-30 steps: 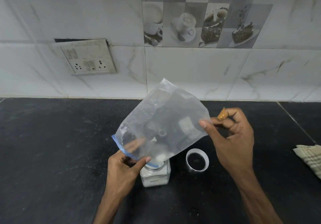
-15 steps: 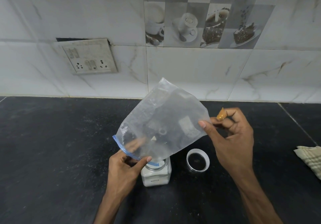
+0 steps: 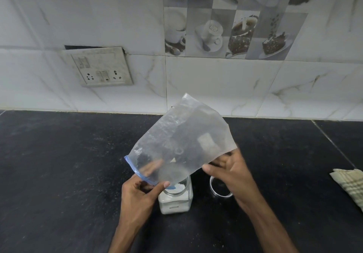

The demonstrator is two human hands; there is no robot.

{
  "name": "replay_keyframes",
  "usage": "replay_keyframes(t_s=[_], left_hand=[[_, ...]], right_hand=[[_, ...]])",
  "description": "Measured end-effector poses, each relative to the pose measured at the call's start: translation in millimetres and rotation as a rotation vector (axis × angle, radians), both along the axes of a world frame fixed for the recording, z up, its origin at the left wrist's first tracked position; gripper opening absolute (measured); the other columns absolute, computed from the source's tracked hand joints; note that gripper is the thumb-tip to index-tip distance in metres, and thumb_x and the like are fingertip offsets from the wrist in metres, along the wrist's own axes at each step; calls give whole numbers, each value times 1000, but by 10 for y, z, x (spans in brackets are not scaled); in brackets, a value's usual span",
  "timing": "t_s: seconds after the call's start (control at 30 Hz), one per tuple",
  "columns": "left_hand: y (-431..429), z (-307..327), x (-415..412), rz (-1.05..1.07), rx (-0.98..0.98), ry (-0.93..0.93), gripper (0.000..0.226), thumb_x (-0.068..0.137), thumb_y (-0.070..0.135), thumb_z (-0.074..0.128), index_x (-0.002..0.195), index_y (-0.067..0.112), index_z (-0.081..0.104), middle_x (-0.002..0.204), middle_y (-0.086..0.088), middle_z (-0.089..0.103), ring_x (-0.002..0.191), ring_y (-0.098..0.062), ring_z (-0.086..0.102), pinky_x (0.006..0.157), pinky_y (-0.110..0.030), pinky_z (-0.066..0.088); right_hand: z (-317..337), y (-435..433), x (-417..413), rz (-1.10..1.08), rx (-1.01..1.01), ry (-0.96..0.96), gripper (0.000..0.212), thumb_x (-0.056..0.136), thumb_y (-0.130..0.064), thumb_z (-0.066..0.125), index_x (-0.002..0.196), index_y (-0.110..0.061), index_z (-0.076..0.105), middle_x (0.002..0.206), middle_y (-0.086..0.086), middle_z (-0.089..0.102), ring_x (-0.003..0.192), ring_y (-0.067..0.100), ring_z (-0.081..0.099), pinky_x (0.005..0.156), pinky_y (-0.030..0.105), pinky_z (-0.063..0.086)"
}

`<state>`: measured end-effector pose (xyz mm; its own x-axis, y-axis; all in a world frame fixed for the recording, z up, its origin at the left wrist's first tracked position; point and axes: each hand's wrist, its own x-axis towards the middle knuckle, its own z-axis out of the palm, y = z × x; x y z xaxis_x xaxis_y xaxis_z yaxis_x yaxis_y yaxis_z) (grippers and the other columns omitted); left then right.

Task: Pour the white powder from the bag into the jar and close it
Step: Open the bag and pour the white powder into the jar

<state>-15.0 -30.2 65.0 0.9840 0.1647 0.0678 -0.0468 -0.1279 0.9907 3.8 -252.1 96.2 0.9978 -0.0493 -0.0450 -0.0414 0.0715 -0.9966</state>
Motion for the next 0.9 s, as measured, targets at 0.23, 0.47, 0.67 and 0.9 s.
replay_keyframes(t_s=[0.23, 0.47, 0.67, 0.9], left_hand=[[19, -3, -7, -11, -15, -4, 50, 65, -2, 85, 100, 30, 73, 85, 11, 79, 65, -5, 72, 62, -13, 56], [55, 8, 6, -14, 26, -8, 37, 68, -10, 82, 102, 1, 74, 69, 14, 76, 58, 3, 70, 55, -7, 51], [45, 1, 10, 2, -15, -4, 42, 67, -7, 83, 101, 15, 74, 80, 11, 79, 63, -3, 73, 59, -11, 54], [12, 30, 2, -8, -55, 3, 43, 67, -13, 81, 97, 15, 71, 73, 20, 76, 64, 3, 72, 59, -7, 52]], right_hand=[[-263, 335, 98, -214, -193, -78, 47, 65, -3, 89, 106, -15, 69, 97, 0, 77, 93, 14, 73, 83, 35, 60], [-207, 413, 154, -176, -362, -148, 44, 68, -15, 88, 106, -24, 68, 100, -9, 75, 95, 6, 71, 84, 38, 60], [-203, 378, 142, -177, -250, -109, 54, 60, -27, 93, 106, -29, 66, 101, -16, 74, 96, 2, 69, 81, 23, 58], [-274, 431, 87, -50, -477, -64, 36, 68, -11, 88, 83, -34, 65, 82, -19, 70, 83, -13, 64, 70, 6, 45]])
